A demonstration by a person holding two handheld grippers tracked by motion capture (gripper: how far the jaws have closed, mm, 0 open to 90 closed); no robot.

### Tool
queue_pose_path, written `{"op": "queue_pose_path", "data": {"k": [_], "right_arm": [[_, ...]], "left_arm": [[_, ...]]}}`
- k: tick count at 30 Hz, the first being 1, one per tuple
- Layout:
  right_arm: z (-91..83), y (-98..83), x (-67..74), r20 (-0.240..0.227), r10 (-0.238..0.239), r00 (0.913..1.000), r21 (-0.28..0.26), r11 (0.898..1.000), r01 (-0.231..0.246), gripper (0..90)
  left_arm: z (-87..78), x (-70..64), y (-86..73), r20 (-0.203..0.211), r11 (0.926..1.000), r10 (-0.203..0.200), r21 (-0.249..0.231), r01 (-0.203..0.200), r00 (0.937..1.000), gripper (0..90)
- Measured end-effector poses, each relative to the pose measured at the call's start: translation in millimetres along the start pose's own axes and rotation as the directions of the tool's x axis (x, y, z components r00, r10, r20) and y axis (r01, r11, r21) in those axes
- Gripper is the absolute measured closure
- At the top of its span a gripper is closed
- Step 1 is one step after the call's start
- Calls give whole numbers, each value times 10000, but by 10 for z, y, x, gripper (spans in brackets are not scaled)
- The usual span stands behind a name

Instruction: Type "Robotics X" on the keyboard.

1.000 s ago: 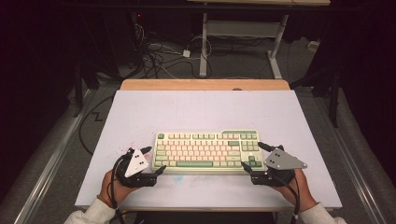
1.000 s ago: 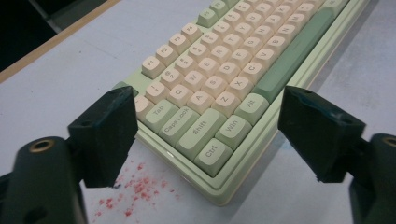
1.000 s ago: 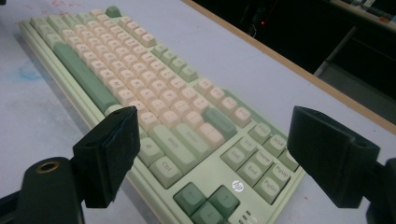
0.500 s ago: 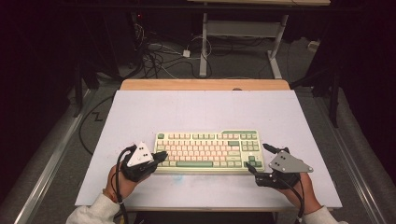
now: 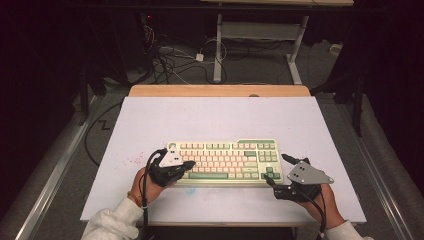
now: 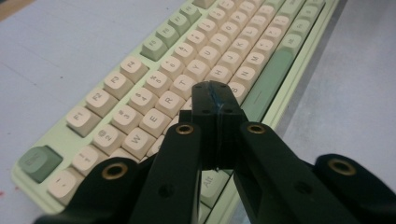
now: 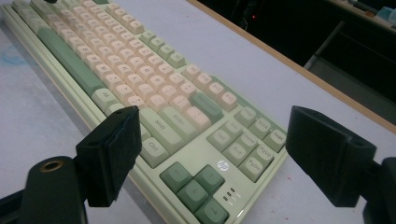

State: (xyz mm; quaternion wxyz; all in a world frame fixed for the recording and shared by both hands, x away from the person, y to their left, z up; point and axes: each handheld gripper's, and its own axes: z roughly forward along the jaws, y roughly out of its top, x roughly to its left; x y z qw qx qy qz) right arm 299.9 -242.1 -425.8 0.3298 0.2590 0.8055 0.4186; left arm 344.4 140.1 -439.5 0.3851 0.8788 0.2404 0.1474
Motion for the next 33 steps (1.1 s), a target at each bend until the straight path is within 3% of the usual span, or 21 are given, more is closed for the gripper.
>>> {"op": "queue_pose_path", "data": {"k": [13,20,33], "right_arm": [[20,-20,2,-61,-59,10000,86,9999,59,196],[24,-25,13,-74,-88,9999,133,9999,89,199],[35,-28,22,-148,-135,9998,196,9997,138,202]], "left_arm": [[217,-6,39,61,9977,240,632,-243,9997,880],[246,-7,10,-161,9962,320,811,-306,9994,880],[270,-4,0,-37,9946,316,989,-311,9995,881]]}}
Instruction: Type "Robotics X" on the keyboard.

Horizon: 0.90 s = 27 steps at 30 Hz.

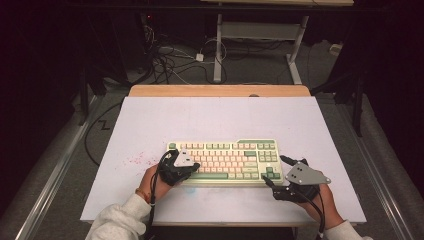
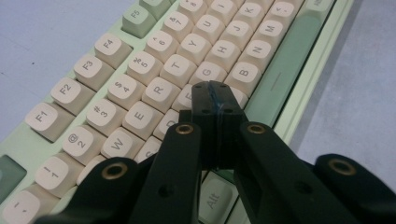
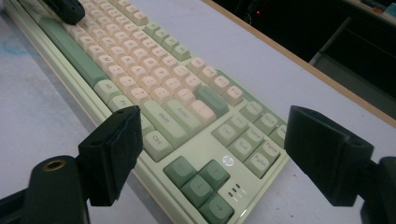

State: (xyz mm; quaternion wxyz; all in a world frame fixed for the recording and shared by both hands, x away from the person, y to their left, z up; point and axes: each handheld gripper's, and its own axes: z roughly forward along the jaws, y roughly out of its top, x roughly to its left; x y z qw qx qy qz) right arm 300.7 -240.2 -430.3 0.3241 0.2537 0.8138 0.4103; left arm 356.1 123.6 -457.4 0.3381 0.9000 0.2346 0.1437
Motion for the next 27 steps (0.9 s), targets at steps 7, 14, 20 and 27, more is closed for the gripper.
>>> {"op": "queue_pose_path", "data": {"k": [7,14,20,27], "right_arm": [[-7,5,5,20,-20,10000,-14,10000,20,203],[-5,4,3,24,-16,10000,-12,10000,16,203],[-11,5,1,42,-33,10000,-31,10000,33,205],[-2,4,9,-16,-51,10000,-1,10000,51,206]], "left_arm": [[-40,-24,21,-235,9996,281,-66,-283,9993,880],[-104,-24,34,-395,9990,325,-280,-337,9987,879],[-154,-9,36,-528,9986,303,-414,-325,9981,880],[-203,27,22,-612,9986,214,-467,-243,9979,880]]}}
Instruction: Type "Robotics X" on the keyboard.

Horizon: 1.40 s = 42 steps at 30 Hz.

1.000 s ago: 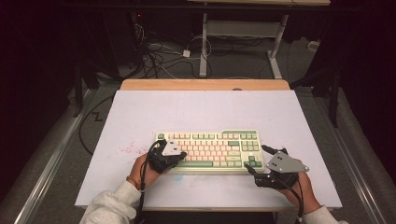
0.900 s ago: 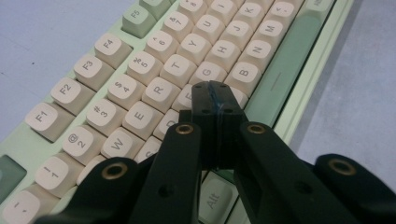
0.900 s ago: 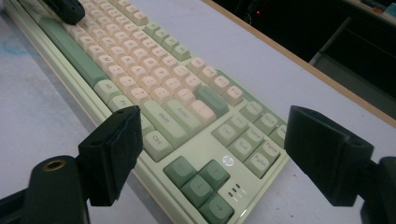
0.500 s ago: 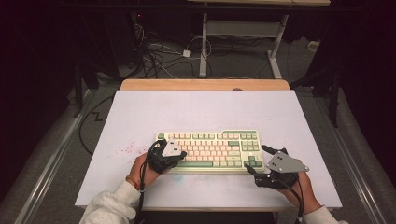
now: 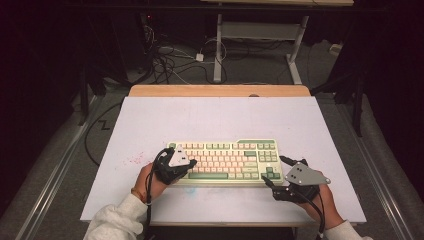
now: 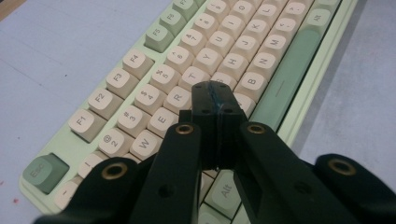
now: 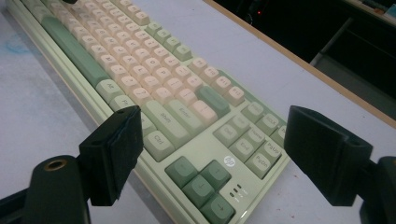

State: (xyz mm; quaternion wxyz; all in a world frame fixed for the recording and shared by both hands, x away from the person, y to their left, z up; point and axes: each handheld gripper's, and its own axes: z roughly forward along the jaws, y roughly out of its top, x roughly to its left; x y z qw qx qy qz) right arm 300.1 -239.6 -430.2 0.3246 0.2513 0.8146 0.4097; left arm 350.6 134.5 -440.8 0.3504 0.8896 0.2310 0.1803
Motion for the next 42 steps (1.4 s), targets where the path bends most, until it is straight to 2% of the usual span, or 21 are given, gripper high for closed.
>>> {"op": "queue_pose_path", "data": {"k": [11,25,42], "right_arm": [[1,1,3,-24,-35,10000,11,10000,35,211],[19,-8,15,-49,-72,10000,115,9999,73,214],[35,-20,31,-92,-198,9998,226,9995,200,216]], "left_arm": [[-31,54,-10,-82,9999,-116,41,117,9999,879],[49,174,-45,-119,9985,-378,396,382,9992,879],[121,184,-103,-125,9963,-259,818,269,9996,880]]}}
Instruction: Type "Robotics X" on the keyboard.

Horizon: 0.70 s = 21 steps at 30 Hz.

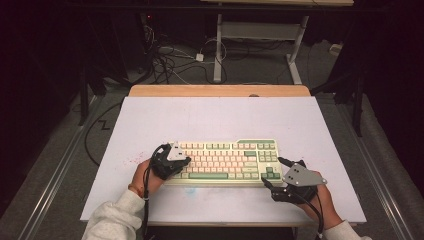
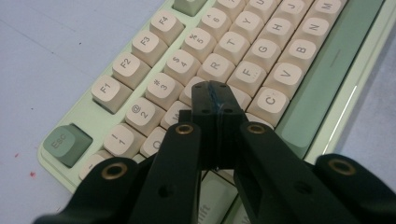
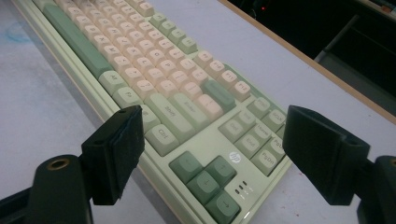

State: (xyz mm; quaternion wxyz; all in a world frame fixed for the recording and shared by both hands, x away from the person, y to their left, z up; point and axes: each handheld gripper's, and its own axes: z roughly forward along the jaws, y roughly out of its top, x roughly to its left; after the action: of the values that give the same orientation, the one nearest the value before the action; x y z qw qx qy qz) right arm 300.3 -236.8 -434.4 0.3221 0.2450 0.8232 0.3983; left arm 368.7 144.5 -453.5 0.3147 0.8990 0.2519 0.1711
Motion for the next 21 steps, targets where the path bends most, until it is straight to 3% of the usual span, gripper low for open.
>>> {"op": "queue_pose_path", "data": {"k": [6,21], "right_arm": [[6,1,9,-8,-100,9999,58,9999,100,216],[-3,-1,-1,-3,-49,10000,49,10000,49,220]], "left_arm": [[2,-23,-3,-132,9999,133,8,-133,9998,879],[-160,-37,30,-313,9976,78,-688,-99,9995,876]]}}
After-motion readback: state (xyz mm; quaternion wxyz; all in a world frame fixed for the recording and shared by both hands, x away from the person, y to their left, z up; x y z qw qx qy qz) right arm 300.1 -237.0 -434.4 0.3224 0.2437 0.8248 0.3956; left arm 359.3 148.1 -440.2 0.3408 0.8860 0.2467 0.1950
